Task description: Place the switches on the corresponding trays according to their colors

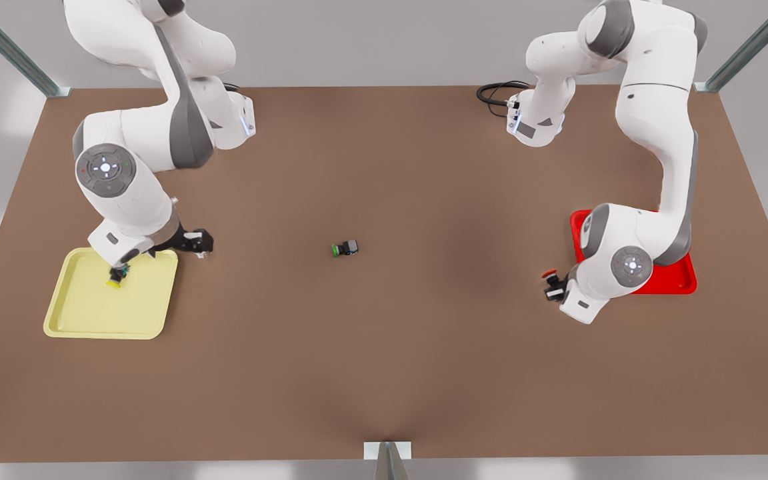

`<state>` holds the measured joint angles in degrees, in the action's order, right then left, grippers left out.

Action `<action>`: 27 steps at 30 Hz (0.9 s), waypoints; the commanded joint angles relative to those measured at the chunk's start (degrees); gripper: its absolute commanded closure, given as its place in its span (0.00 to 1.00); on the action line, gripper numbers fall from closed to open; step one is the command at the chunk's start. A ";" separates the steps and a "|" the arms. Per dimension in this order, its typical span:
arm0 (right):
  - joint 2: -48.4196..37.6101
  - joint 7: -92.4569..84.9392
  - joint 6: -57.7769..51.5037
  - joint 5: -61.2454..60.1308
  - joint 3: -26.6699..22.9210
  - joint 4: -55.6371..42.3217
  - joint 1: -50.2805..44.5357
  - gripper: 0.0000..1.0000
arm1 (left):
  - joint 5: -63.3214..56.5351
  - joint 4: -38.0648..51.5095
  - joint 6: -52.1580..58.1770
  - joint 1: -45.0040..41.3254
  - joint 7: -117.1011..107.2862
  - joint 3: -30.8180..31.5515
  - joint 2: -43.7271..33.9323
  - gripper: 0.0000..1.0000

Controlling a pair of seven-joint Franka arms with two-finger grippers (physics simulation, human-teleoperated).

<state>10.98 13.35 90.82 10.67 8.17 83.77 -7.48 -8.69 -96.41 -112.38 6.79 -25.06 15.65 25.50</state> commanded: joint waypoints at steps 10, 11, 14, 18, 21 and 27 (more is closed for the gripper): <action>-0.96 -0.51 -0.12 -1.71 0.00 1.22 1.06 0.00 | 2.27 -10.38 2.43 7.71 11.44 -0.09 -7.74 0.52; -0.87 -0.51 -0.12 -1.71 0.00 1.31 1.06 0.00 | 2.27 -12.57 2.42 7.89 11.53 -0.09 -9.41 0.52; -0.87 -0.60 -0.12 -1.71 0.00 1.31 1.41 0.00 | 2.27 -15.57 2.25 10.88 16.27 -0.18 -10.47 0.52; -0.87 -0.60 -0.12 -1.71 -0.09 1.31 1.41 0.00 | 2.27 -16.36 2.07 13.43 18.47 -0.27 -10.11 0.44; -0.87 -0.60 -0.03 -1.71 0.00 1.57 1.50 0.00 | 0.87 -16.36 2.16 14.57 18.47 -0.27 -9.85 0.02; -0.87 -0.69 -0.03 -1.71 0.00 1.57 1.76 0.00 | 0.16 -16.27 1.81 14.83 18.47 -0.27 -9.50 0.00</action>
<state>10.06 12.66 90.79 8.96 8.17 85.35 -5.70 -8.40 -112.68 -110.65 21.54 -6.59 15.38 16.00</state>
